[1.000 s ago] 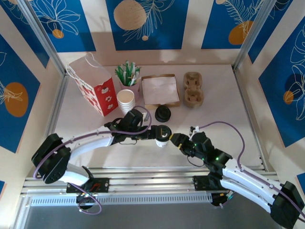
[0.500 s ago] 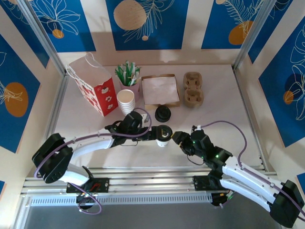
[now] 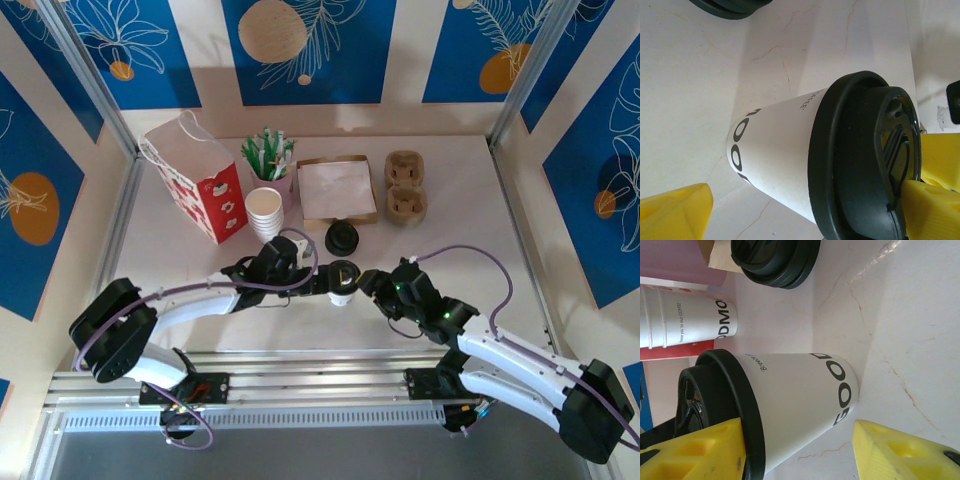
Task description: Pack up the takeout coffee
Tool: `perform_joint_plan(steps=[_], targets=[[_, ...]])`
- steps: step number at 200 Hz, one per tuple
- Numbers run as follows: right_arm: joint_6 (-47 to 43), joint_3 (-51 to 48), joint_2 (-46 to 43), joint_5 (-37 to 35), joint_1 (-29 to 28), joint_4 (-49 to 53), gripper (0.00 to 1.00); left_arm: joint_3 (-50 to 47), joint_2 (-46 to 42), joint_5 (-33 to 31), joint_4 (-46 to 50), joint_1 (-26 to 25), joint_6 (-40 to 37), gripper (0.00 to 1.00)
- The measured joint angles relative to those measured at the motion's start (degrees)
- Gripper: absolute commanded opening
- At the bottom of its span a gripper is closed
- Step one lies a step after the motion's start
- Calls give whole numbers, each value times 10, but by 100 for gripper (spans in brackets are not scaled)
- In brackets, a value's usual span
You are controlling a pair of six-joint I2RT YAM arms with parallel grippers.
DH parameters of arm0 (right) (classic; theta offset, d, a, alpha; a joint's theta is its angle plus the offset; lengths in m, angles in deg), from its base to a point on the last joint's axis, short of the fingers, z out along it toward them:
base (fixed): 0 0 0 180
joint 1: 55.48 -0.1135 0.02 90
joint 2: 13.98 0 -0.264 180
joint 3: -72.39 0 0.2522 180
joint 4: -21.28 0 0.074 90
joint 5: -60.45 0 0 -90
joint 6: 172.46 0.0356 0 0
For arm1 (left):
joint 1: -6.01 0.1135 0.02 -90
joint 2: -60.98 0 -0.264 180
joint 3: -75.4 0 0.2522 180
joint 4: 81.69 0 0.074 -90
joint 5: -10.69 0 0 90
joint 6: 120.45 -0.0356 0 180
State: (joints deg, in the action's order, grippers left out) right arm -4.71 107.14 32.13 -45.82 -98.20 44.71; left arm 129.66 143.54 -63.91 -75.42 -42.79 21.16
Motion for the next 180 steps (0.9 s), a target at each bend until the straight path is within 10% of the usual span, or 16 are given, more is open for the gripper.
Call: perform_joint_plan(steps=[180], targets=[[-205, 191, 67, 19, 55, 226, 76, 180, 33, -15, 237, 1, -75, 100]])
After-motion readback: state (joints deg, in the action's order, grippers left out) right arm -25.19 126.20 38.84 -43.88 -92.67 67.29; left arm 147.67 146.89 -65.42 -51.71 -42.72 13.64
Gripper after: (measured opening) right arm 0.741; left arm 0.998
